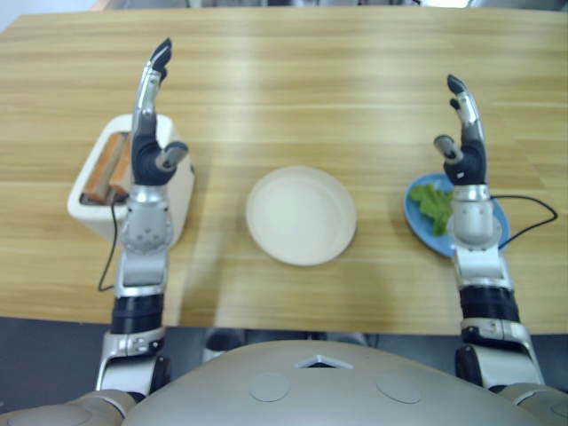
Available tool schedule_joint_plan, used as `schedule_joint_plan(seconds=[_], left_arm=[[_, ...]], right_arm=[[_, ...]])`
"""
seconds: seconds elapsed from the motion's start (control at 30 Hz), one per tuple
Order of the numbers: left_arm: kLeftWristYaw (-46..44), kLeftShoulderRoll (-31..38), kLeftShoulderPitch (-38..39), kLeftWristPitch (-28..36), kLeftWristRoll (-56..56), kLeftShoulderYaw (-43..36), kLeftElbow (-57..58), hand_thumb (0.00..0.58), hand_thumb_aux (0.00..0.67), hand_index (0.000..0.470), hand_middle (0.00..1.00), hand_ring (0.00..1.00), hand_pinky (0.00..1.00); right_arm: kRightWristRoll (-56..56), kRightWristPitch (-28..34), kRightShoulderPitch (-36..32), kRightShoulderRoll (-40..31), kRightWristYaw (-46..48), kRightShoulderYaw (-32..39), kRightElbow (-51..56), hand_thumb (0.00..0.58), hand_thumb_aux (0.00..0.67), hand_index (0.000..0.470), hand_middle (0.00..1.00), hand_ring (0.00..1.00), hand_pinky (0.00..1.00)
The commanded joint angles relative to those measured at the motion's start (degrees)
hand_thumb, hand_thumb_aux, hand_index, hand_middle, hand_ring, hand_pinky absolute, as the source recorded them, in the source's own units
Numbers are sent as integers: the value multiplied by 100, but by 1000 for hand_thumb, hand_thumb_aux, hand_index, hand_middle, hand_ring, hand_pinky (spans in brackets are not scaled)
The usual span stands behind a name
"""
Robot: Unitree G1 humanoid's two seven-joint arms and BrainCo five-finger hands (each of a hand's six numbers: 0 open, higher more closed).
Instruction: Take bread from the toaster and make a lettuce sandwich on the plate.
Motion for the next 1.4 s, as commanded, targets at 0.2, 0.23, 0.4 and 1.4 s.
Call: schedule_joint_plan(seconds=[0.2, 0.23, 0.4, 1.4], left_arm=[[-53, 47, 11, 92, -41, 46, -66, 0, 0, 0, 0, 0, 0], [-51, 46, 11, 93, -39, 48, -64, 0, 0, 0, 0, 0, 0], [-46, 47, 7, 108, -46, 70, -70, 0, 0, 0, 0, 0, 0], [-1275, 3702, 2170, 1532, 1347, 3141, 755, 0, 0, 0, 0, 0, 0]], right_arm=[[1, -59, -23, 11, -52, -18, 115, 0, 0, 0, 0, 0, 0], [0, -61, -24, 10, -53, -15, 117, 0, 0, 0, 0, 0, 0], [0, -75, -29, 3, -54, -14, 127, 0, 0, 0, 0, 0, 0], [16, -72, 395, 47, -157, -293, -290, 0, 0, 0, 0, 0, 0]])
